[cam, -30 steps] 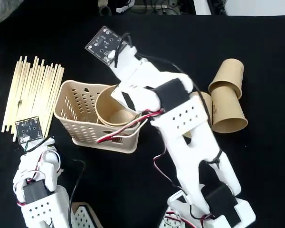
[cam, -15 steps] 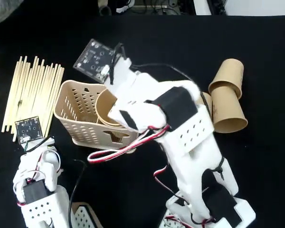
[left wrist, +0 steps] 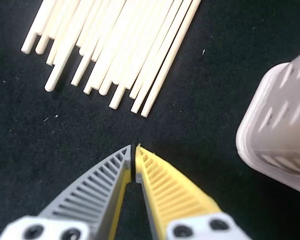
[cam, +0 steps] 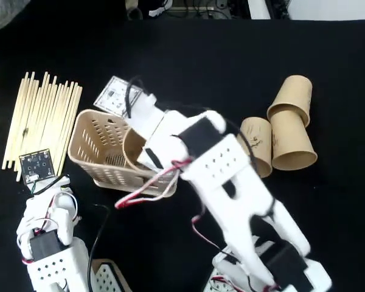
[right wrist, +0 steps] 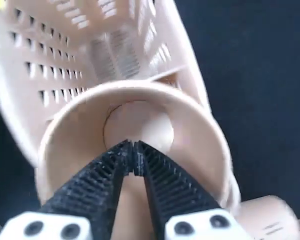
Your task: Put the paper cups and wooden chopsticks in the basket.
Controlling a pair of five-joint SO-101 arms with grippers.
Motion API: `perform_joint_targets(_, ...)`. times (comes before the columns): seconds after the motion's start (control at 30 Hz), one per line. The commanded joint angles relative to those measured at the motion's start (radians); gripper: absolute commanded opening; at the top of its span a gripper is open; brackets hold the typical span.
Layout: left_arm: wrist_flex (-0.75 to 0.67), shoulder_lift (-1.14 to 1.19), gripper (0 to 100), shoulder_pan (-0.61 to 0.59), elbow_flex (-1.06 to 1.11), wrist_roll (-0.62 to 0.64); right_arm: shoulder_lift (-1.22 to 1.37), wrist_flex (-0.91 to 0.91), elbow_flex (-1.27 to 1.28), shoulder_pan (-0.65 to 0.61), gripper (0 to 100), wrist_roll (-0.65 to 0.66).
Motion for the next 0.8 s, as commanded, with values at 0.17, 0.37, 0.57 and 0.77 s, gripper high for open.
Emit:
perform_joint_targets(0.17, -0.008, -0.008, 3, -0.002, 0.018, -0.009, -0.117, 0.137, -0.314, -0.009, 1.2, 0.003)
perform_joint_targets(0.37, -0.014, -0.008, 3, -0.004, 0.018, -0.009, -0.137, 0.272, -0.46, -0.002, 1.2, 0.037)
perform_joint_targets(0.57, -0.015, -0.008, 3, -0.004, 0.018, -0.009, -0.268, 0.272, -0.344, 0.173, 7.2, 0.072)
perform_joint_targets(0.77, -0.017, -0.008, 3, -0.004, 0.018, -0.009, -0.489, 0.269, 0.008, 0.377, 23.6, 0.358)
